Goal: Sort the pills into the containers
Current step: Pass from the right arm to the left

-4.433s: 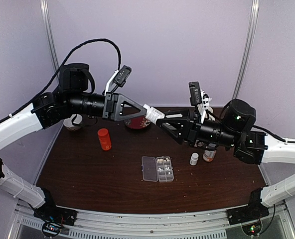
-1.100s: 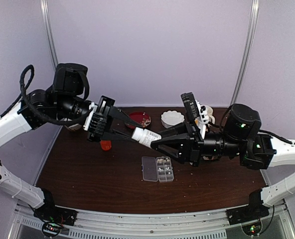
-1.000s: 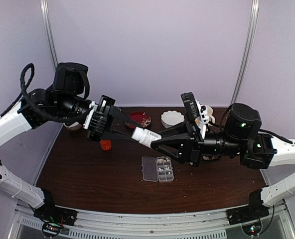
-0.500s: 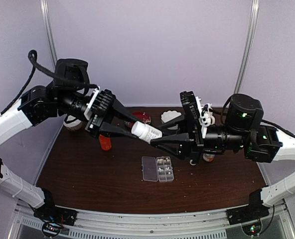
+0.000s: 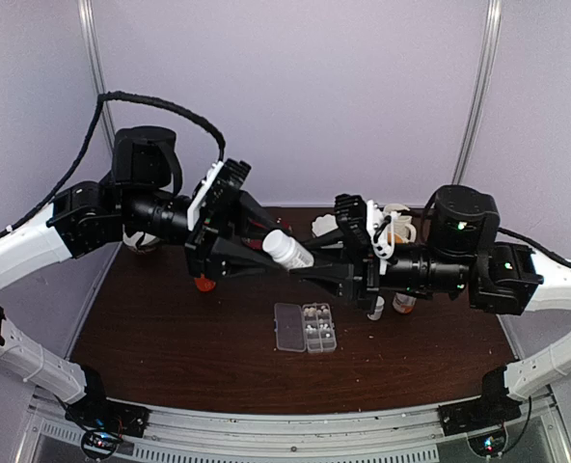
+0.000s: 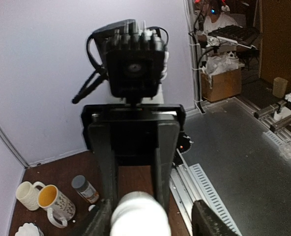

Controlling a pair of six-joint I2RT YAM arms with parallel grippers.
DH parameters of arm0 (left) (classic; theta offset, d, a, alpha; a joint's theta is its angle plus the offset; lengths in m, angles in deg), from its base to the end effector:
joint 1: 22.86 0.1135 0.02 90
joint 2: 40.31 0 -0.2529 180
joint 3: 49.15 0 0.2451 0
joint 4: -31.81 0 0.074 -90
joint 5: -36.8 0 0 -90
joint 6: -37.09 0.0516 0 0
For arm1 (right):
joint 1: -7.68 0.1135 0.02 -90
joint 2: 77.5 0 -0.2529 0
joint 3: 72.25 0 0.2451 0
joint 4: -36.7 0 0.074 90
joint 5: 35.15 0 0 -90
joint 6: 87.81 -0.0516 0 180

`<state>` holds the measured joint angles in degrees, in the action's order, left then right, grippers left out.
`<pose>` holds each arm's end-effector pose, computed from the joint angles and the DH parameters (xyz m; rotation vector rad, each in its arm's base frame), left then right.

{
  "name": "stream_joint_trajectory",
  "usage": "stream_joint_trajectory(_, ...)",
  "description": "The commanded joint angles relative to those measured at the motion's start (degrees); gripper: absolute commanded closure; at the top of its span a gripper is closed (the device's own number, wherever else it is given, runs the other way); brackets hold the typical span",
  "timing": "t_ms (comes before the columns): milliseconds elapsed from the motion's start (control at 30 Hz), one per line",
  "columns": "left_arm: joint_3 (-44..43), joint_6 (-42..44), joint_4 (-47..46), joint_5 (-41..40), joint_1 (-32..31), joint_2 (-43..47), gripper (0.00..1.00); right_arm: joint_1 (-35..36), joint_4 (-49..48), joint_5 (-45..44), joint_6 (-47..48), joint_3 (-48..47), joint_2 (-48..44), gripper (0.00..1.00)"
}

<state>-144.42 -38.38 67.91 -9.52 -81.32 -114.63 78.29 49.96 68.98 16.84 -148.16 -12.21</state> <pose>0.1203 -0.2641 0.4155 1.5597 1.1522 -1.2197 0.0808 0.2674 0.3827 -1.2911 1.1074 0.9417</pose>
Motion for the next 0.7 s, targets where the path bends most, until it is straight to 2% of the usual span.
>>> stream_joint_trajectory(0,5.38,4.8,-6.93,-1.6,-3.4,2.59,0.3,-1.16,3.23,3.72,-3.8,-0.72,2.01,1.0)
stream_joint_trajectory(100,8.2,11.85,-6.83,-2.84,-3.41,5.65,0.17,-2.06,4.52,8.43,-6.86,-0.49,0.89,1.0)
stream_joint_trajectory(367,5.52,30.4,4.87,-1.0,-3.41,6.19,0.21,-3.15,6.81,14.04,-12.67,-0.54,-0.26,1.0)
stream_joint_trajectory(667,2.24,37.52,9.98,-6.66,-3.5,5.39,0.27,-3.27,12.36,15.07,-14.65,-4.28,2.06,1.0)
